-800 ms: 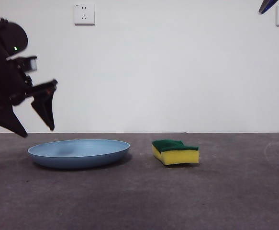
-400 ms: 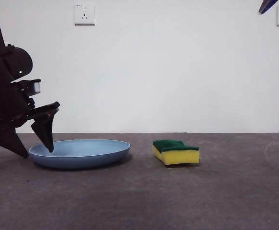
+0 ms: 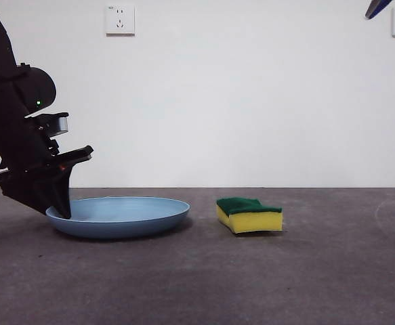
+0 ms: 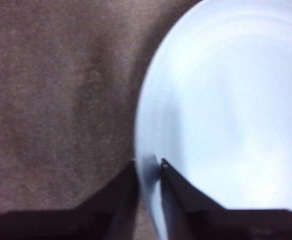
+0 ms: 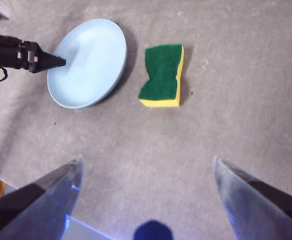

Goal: Pick up the plate,pick up the cloth,clean the plate with the cloth

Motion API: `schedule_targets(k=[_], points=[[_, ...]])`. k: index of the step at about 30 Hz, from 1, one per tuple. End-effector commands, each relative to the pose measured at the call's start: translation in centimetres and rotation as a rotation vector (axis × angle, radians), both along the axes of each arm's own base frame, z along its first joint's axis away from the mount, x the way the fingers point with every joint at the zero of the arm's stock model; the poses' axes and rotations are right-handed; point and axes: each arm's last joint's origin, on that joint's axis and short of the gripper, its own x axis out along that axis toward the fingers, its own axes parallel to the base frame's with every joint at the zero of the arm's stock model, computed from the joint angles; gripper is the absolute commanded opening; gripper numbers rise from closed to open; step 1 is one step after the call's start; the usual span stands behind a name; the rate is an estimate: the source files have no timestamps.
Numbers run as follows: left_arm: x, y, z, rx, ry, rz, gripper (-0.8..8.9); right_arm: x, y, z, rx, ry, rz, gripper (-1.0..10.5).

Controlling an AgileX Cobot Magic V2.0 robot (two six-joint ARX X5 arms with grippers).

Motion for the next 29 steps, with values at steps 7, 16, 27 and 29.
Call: schedule_targets(k=[7, 16, 27, 29], points=[[-1.9, -0.2, 5.5, -0.003, -0.131, -0.031, -0.08, 2.0, 1.6, -0.3, -0.021, -0.046, 0.031, 3.7], [-9.2, 0.7, 16.2, -0.014, -0.389, -0.046, -0.08, 6.7, 7.2, -1.4, -0.251, -0.009, 0.096, 3.7], [-20.4, 2.5, 21.9, 0.068, -0.491, 0.008, -0.08, 14.5, 14.8, -5.9, -0.439, 0.019, 0.174, 3.7], [-21.6, 2.7, 22.0, 0.08, -0.48, 0.015, -0.08, 15.5, 15.8, -8.1, -0.446, 0.037, 0.187, 3.3]])
